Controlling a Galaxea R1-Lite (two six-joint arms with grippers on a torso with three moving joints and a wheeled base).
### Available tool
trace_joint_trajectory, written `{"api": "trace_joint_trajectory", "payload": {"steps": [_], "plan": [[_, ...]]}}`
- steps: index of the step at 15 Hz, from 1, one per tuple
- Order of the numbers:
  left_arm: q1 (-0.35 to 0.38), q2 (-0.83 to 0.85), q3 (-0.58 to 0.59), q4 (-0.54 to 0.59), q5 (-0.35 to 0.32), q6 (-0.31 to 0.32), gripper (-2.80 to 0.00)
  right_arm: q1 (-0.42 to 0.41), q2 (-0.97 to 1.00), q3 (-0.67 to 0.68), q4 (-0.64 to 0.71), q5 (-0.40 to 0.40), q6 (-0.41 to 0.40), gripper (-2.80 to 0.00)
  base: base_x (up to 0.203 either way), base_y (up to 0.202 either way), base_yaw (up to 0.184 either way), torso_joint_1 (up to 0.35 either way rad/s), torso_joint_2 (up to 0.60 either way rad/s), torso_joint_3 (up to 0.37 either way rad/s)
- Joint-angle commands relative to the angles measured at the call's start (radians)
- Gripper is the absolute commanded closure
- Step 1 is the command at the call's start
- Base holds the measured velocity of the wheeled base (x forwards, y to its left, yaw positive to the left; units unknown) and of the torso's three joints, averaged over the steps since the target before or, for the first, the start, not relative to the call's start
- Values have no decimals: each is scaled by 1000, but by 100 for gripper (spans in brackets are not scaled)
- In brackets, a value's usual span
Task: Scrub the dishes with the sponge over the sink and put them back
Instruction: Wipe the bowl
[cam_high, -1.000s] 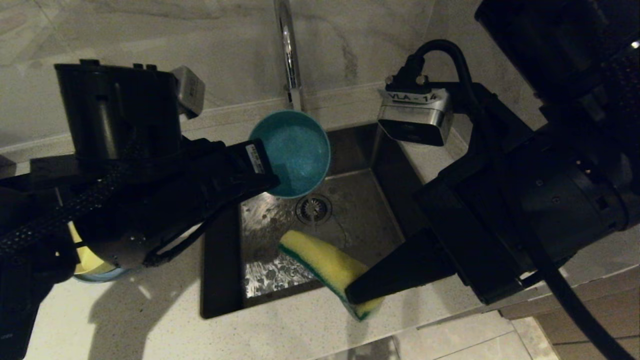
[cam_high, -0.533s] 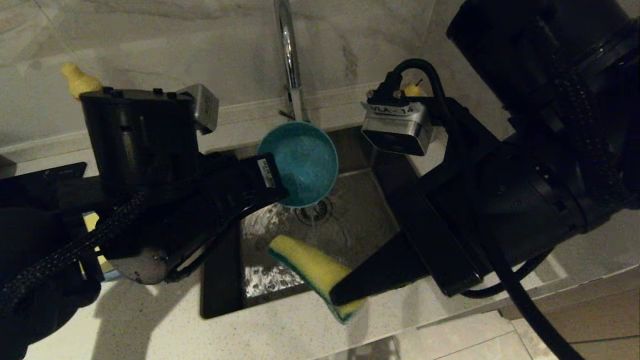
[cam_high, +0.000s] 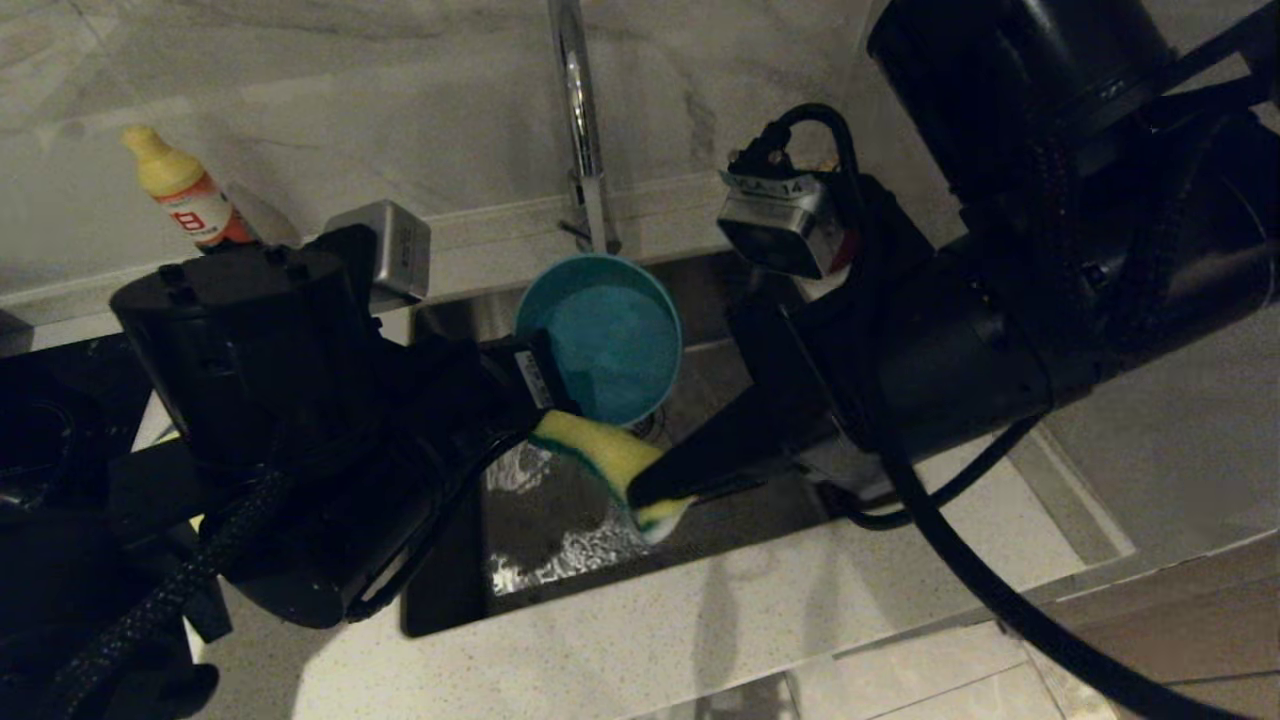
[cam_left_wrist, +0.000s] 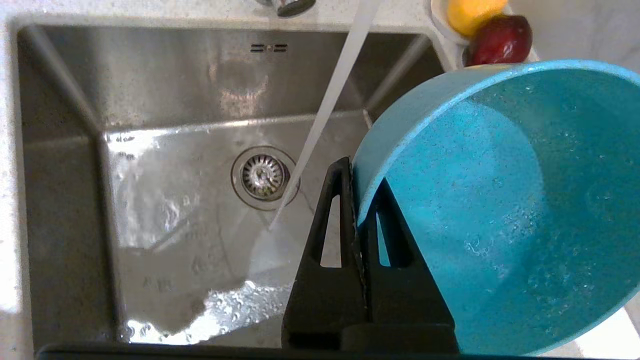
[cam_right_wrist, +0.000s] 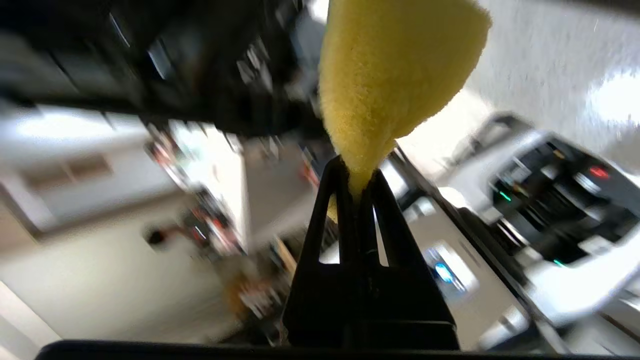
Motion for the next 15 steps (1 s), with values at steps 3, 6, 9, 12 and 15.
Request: {"api": "trace_joint_trajectory", "payload": {"steps": [3,6,9,12,15], "plan": [[-2,-4,19,-18,6,4,0,-53,-7,0,-50,11,41,0,0,0,0,0,0,0],[0,-4,20,-29,8,4,0,-94,-25,0,-49,30,41,0,0,0,0,0,0,0],[2,-3,9,-30,6,3,0,-101,-51,25,-40,50,39,0,0,0,0,0,0,0],[2,-4,16,-33,6,7,0,-102,-38,33,-50,51,36,0,0,0,0,0,0,0],[1,1,22,-56,6,17,0,-102,-3,16,-58,53,40,0,0,0,0,0,0,0]]}}
